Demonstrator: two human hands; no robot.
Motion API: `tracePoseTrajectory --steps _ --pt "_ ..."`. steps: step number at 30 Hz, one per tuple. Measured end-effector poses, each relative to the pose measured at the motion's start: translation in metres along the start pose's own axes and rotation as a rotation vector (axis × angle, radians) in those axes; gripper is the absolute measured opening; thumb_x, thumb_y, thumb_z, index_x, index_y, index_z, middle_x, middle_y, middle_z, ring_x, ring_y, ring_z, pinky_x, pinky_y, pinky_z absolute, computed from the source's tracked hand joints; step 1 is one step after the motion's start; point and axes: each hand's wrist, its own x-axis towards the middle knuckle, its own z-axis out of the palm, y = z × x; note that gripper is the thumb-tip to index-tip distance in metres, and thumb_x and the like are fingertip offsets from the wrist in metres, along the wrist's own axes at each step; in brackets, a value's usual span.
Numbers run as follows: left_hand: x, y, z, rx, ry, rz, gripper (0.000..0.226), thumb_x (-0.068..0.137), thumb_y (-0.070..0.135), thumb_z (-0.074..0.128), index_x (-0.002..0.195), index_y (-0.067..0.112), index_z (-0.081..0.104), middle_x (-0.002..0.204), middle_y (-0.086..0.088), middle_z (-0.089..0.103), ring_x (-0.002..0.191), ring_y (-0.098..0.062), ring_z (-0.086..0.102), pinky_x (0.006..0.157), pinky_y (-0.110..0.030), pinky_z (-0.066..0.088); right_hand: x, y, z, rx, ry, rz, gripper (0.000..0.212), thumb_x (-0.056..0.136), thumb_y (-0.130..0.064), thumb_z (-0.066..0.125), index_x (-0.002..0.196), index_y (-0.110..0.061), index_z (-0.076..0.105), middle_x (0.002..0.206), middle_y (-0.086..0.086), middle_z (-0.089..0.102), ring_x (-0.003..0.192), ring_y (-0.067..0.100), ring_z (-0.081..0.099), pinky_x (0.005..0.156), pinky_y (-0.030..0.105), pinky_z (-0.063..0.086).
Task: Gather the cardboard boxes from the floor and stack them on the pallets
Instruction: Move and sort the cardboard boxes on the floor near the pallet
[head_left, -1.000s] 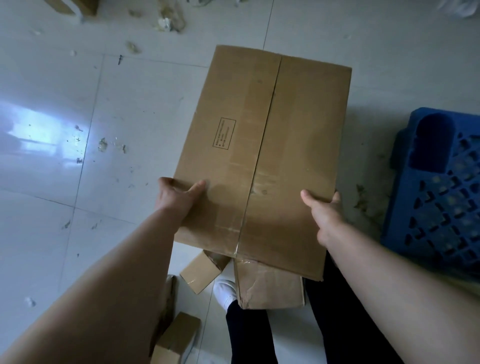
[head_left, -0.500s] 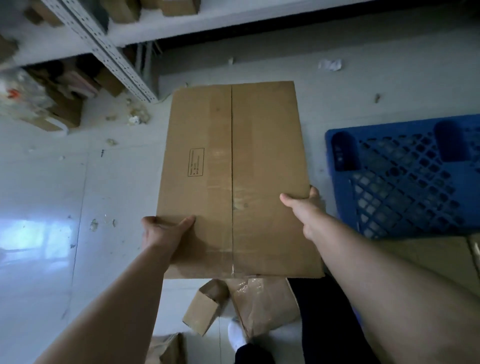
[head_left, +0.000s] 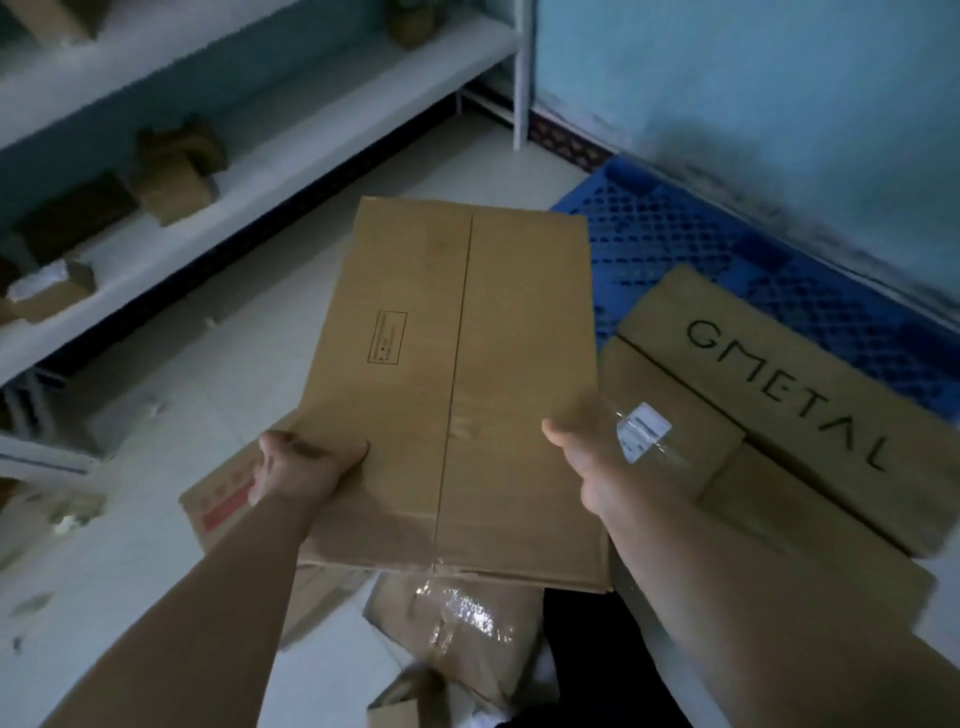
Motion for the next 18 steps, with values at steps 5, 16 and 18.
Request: tracePoseTrajectory --steps 5,16,18 --pt "-0.013 0.074 0.079 0.074 -0.146 0.118 0.092 0.055 0.058 0.083 0.123 0.021 0.035 0.121 -0.009 0.050 0.114 -0.036 0.050 0.097 -0.051 0.047 0.023 -0.010 -0.087 0.092 0.182 0.001 0.077 0.083 -0.039 0.074 0.147 -0.023 0.034 0.145 -0.001 0.043 0.132 0.027 0.043 0.106 0.043 0.036" --pt "0.000 0.201 0.267 0.268 -0.390 0.296 0.107 0.046 0.062 0.081 0.134 0.024 0.032 0.131 -0.010 0.050 0.121 -0.036 0.048 0.100 -0.053 0.044 0.108 -0.012 -0.222 0.415 0.429 0.084 0.084 0.082 -0.022 0.077 0.149 -0.020 0.027 0.145 0.011 0.045 0.128 0.034 0.046 0.105 0.051 0.038" --pt "0.005 0.213 0.294 0.289 -0.414 0.306 0.102 0.051 0.059 0.083 0.134 0.025 0.033 0.131 -0.009 0.050 0.121 -0.035 0.049 0.100 -0.053 0.044 0.126 -0.010 -0.235 0.423 0.454 0.097 0.083 0.083 -0.025 0.076 0.149 -0.022 0.026 0.146 0.010 0.043 0.129 0.035 0.045 0.105 0.052 0.037"
